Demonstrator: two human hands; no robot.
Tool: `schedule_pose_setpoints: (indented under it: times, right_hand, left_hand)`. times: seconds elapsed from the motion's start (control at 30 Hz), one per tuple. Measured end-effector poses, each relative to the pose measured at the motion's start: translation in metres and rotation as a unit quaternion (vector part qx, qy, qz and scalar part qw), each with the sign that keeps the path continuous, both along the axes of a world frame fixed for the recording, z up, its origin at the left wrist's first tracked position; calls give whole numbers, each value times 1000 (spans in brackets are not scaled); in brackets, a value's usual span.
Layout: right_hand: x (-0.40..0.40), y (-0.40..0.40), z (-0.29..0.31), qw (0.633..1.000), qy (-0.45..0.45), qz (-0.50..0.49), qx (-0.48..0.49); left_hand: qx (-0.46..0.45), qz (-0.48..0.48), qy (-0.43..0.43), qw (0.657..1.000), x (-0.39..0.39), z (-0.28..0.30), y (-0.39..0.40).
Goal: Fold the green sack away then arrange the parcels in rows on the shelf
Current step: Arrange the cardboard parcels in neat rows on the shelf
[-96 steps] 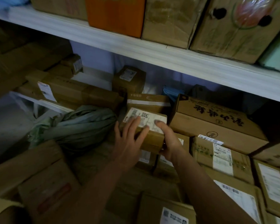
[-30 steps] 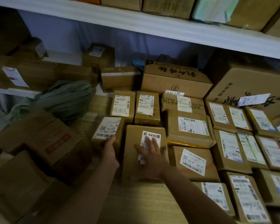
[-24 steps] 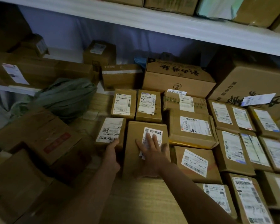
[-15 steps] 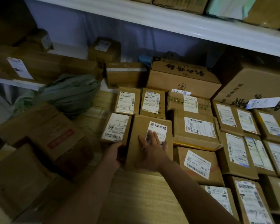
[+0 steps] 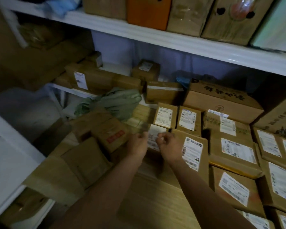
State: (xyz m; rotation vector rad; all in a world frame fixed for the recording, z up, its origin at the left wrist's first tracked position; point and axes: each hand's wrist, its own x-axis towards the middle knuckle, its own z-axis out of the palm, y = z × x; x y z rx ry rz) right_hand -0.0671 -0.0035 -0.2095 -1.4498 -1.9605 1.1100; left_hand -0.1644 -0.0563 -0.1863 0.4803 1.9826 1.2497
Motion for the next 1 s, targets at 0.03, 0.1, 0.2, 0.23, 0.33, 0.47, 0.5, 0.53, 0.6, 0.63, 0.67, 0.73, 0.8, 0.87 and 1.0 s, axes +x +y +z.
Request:
schedule_pose_setpoints:
  times: [0.03, 0.1, 0.2, 0.23, 0.33, 0.47, 0.5, 0.53, 0.6, 0.63, 0.67, 0.73, 0.8, 0.87, 1.0]
  right_hand:
    - [-10, -4, 3, 1000, 2, 11, 5]
    - [-30, -11, 9, 999, 5, 40, 16]
    - [-50, -21, 14, 997, 16, 68, 38]
    - [-54, -25, 18, 997, 23, 68, 40]
    - [-61, -42, 28, 996, 35, 80, 34]
    - [-66, -70, 31, 991, 0, 134, 0]
    - [-66, -76, 31, 988, -24, 154, -15]
    - [-67, -82, 27, 982, -51, 176, -38]
    - [-67, -93, 23, 972, -94, 199, -87]
    - [-65, -99, 21, 968, -102, 205, -103]
    - [-63, -104, 21, 965, -106, 214, -106]
    - [-60, -114, 24, 961, -105, 235, -102]
    - [-64, -124, 32, 958, -110, 241, -110]
    - [-70, -134, 37, 956, -143, 239, -87]
    - [-75, -154, 39, 942, -228, 247, -8]
  left_hand:
    - [7, -11, 30, 999, -5, 11, -5]
    - [38, -18, 76, 996, -13, 30, -14]
    - [76, -4, 111, 991, -24, 51, -30]
    - [65, 1, 143, 988, -30, 56, -37]
    - [38, 48, 254, 965, -53, 59, -64]
    - [-168, 72, 353, 917, -86, 36, -105]
    - [-210, 70, 336, 916, -91, 33, -114]
    - [-226, 69, 313, 920, -96, 29, -123]
    - [-212, 74, 233, 946, -100, 22, -138]
    - [-193, 65, 208, 957, -100, 18, -144]
    - [-176, 51, 199, 963, -100, 12, -150]
    - [-145, 46, 187, 971, -100, 3, -161]
    - [-126, 52, 171, 976, -97, -1, -169]
    - [-118, 53, 187, 974, -95, -3, -173]
    - [-63, 52, 211, 974, -88, -5, -178]
